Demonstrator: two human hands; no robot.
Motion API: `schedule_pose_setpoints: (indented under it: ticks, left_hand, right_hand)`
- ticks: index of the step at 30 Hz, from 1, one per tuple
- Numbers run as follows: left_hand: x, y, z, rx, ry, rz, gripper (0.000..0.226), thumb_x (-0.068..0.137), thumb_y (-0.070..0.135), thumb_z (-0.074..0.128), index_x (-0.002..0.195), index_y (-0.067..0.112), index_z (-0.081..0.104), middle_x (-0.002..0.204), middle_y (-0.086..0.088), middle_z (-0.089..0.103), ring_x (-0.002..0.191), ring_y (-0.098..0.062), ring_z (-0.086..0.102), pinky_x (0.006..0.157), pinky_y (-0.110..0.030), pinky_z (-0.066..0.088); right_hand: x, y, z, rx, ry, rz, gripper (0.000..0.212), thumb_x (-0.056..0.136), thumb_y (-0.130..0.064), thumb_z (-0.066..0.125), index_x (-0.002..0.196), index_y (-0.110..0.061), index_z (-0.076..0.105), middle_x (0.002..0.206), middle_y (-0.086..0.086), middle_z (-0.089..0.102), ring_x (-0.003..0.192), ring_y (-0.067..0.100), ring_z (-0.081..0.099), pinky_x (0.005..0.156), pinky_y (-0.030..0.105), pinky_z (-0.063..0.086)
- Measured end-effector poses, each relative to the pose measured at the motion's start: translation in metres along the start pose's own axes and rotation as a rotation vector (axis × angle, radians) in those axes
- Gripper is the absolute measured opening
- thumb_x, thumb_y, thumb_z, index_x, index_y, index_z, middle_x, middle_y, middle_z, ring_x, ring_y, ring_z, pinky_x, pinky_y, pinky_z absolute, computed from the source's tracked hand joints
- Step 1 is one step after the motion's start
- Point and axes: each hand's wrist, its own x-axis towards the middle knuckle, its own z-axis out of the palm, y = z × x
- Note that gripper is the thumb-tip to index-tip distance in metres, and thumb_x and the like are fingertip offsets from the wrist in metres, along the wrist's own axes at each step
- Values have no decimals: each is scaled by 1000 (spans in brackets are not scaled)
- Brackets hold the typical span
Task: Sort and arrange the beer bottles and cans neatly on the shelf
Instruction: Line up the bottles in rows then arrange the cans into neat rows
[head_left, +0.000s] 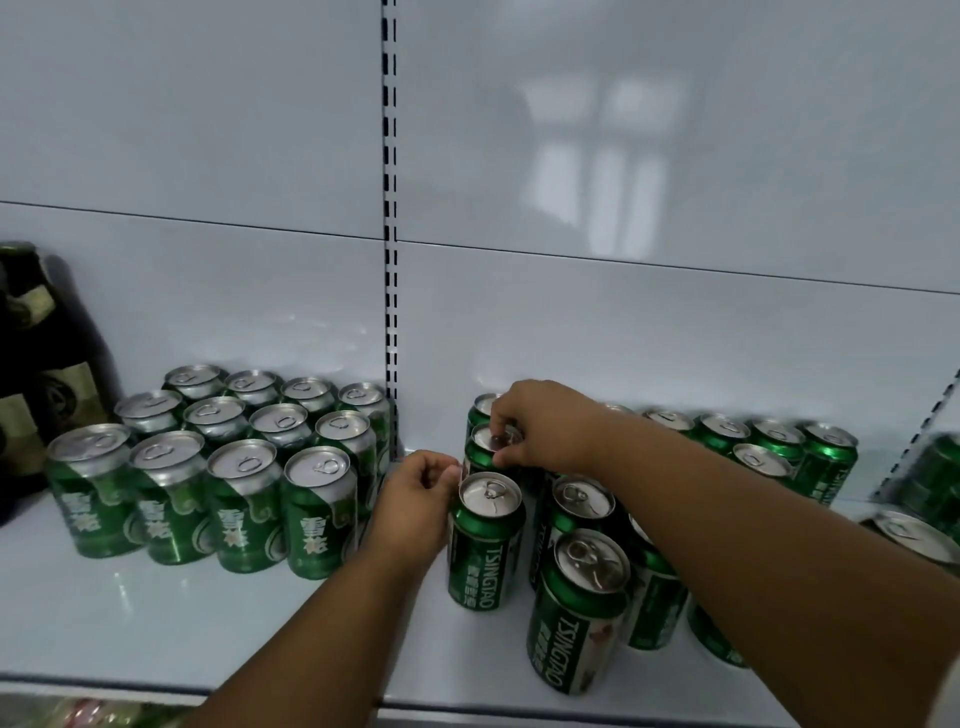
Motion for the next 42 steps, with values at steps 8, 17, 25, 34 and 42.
schedule_pose_setpoints:
  ticks: [8,17,25,34,42]
  left_hand:
    - [-83,17,-32,150,-237,-26,39,80,-3,67,108,24,67,101,-1,73,96,-19,70,88,-40,57]
    - [-87,8,-16,352,-138,94,44,82,5,76,115,32,61,104,6,67,85,-4,69,78,-23,57]
    - [-74,3,-16,396,-188,149,43,86,7,72,117,34,58,109,7,65,93,-2,67,84,-24,56]
    - [-79,19,-22,562,-38,483,41,82,21,75,110,32,47,105,12,52,95,-1,53,77,-13,43]
    - [-68,56,-15,687,-184,769,28,85,12,68,109,21,59,102,9,51,96,-8,49,83,-23,42]
  right_hand:
    - [-31,-25,-7,93,-193,-116,44,73,-51,79,109,-32,61,98,-14,58,91,9,56,73,26,46]
    - [-36,-20,-4,61,-123,-110,48,75,-44,79,116,-28,61,94,-14,57,87,9,56,63,21,38]
    - [-46,-24,-2,101,-48,-35,36,78,-43,78,107,-27,63,101,-8,63,92,11,59,82,31,50]
    - [-74,-28,-18,157,96,144,21,94,-24,60,115,-25,64,106,-9,63,97,10,58,81,23,41]
    - [-112,-19,-14,183,228,371,13,96,-22,57,104,-24,68,97,-9,66,88,7,60,78,26,46]
